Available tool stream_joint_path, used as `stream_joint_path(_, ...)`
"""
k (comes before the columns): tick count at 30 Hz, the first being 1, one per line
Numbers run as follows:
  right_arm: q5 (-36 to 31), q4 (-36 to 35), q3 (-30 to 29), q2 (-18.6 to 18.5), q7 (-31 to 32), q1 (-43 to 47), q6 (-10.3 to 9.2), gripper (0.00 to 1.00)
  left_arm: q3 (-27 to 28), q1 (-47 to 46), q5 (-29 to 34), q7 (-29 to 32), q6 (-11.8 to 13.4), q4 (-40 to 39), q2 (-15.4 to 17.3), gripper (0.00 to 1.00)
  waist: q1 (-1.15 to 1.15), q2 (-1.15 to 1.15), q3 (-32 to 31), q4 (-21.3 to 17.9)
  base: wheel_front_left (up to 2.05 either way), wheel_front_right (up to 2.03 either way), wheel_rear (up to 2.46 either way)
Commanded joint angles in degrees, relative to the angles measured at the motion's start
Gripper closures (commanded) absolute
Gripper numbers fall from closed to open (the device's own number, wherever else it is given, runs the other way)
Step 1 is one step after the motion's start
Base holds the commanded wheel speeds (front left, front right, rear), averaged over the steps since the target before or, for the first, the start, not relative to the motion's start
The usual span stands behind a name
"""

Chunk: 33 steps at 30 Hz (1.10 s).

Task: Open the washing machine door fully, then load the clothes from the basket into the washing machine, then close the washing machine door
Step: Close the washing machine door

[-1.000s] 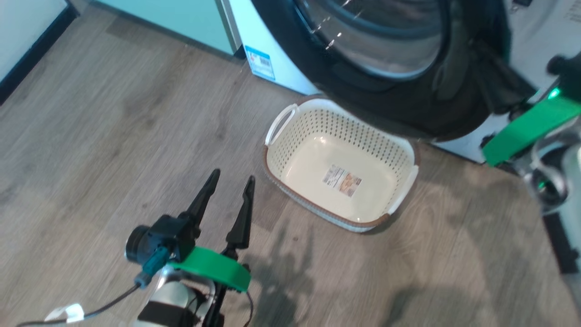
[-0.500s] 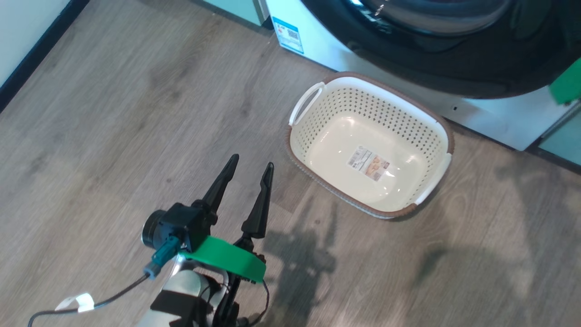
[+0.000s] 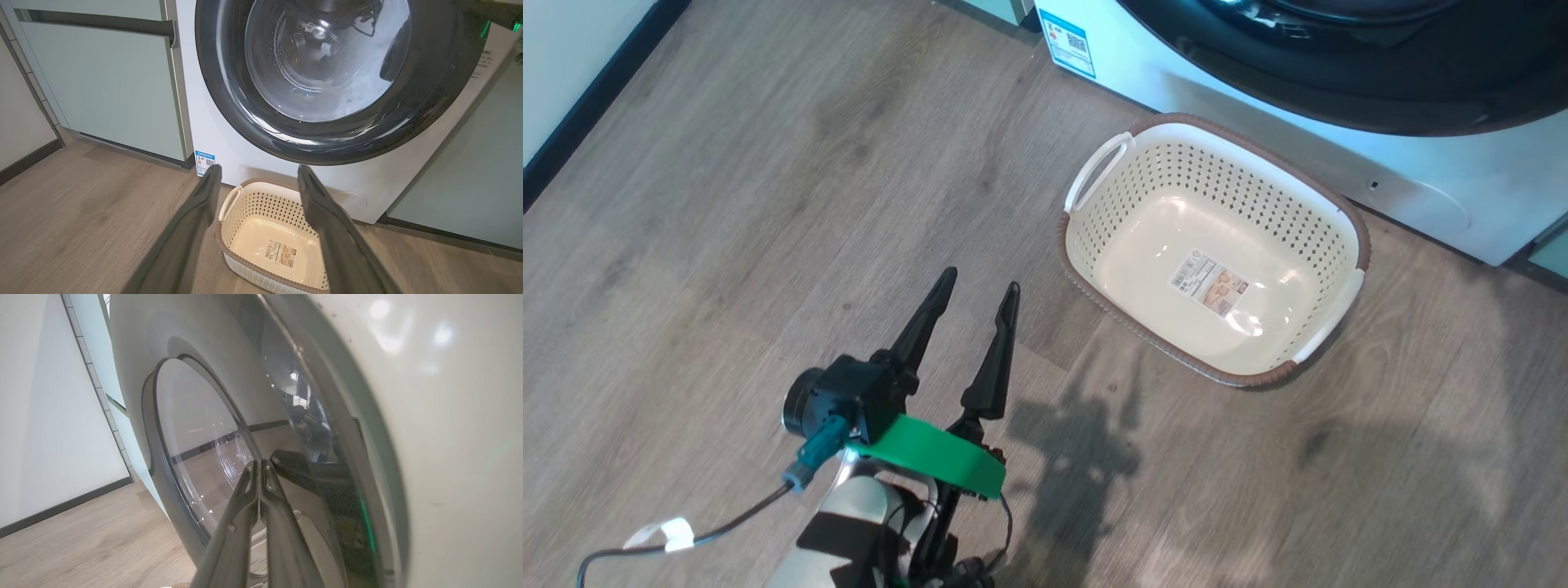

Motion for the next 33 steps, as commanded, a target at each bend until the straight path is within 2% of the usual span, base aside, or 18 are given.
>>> stream_joint_path(1,-0.5,-0.5,0.6,-0.1,-0.9,-3.4,-0.2,1.0,1.9,-2.2,-0.3,-0.4,0.5,-2.0,0.4,0.0,0.0,0.0,0.1,0.2,0.0,0.0,0.0)
stream_joint_path(9,-0.1,2.2,2.6,0.5,-2.5,-5.1,-0.2,1.0,2.0,-2.3,-0.3,-0.4,0.8,-2.3,0.4,0.0,0.0,0.0,0.0,0.3,0.0,0.0,0.0)
stream_joint_path(16,1.1,1.2,5.9,1.3,-3.7,-2.8,-0.2,1.0,2.5,-2.0,0.3,-0.4,0.9,-2.1,0.4,0.0,0.0,0.0,-1.0,-0.8,0.0,0.0,0.0)
stream_joint_path(25,3.7,-7.3,11.1,2.5,-5.0,7.2,-0.2,1.0,4.4,-1.8,2.3,-0.4,0.1,-1.7,0.4,0.0,0.0,0.0,-3.6,-5.3,0.0,0.0,0.0)
stream_joint_path(33,3.3,-16.5,9.2,4.1,-5.5,18.9,-0.2,1.0,6.2,-1.2,3.6,-0.4,-1.0,-1.0,0.4,0.0,0.0,0.0,-6.6,-10.2,0.0,0.0,0.0)
